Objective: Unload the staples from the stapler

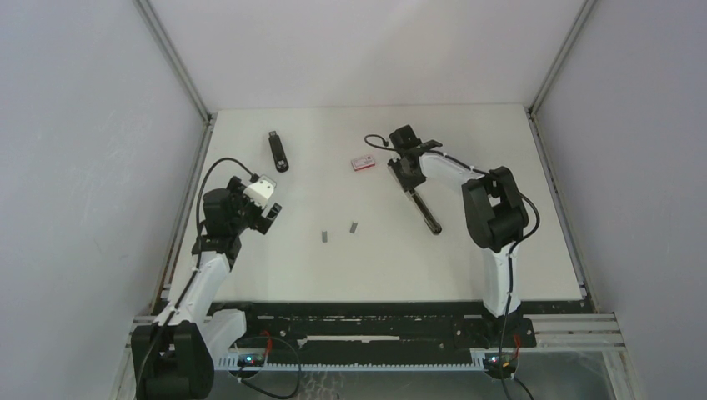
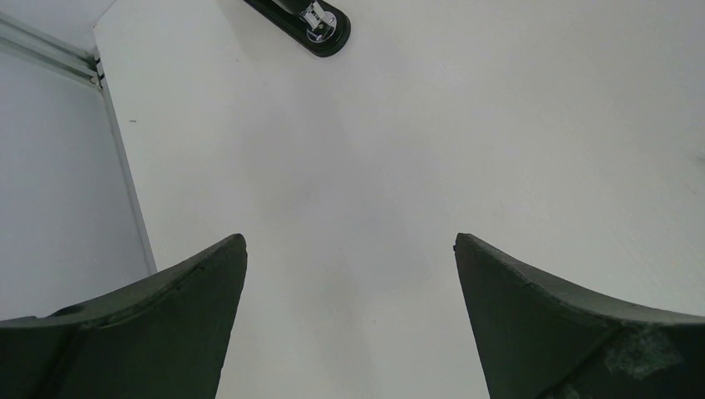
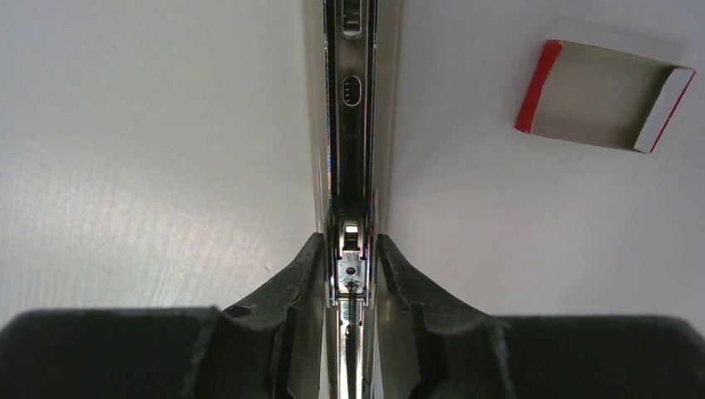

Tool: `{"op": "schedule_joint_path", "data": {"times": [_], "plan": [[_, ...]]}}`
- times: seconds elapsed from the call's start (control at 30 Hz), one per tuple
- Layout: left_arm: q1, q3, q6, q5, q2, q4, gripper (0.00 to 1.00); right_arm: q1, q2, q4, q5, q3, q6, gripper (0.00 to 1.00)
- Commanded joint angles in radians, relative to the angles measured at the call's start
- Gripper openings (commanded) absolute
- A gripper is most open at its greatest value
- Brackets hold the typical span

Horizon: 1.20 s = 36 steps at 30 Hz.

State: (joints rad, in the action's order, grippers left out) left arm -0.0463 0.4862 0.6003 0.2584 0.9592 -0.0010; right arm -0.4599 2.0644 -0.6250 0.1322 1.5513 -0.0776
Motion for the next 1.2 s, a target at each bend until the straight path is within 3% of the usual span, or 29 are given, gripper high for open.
{"op": "schedule_joint_path", "data": {"times": [0.0, 0.63, 1.17], "plan": [[-0.006, -0.018, -0.022, 0.013, 0.001, 0.043, 1.00, 0.022, -0.024, 0.011, 0.027, 0.083, 0.093, 0.00], [-0.007, -0.015, -0.016, -0.001, 0.026, 0.045, 1.00, 0.074, 0.190, -0.041, 0.039, 0.437, 0.244, 0.00], [-0.006, -0.015, -0.014, 0.007, 0.037, 0.050, 1.00, 0.169, 0.041, 0.050, 0.048, 0.275, 0.174, 0.00]]}}
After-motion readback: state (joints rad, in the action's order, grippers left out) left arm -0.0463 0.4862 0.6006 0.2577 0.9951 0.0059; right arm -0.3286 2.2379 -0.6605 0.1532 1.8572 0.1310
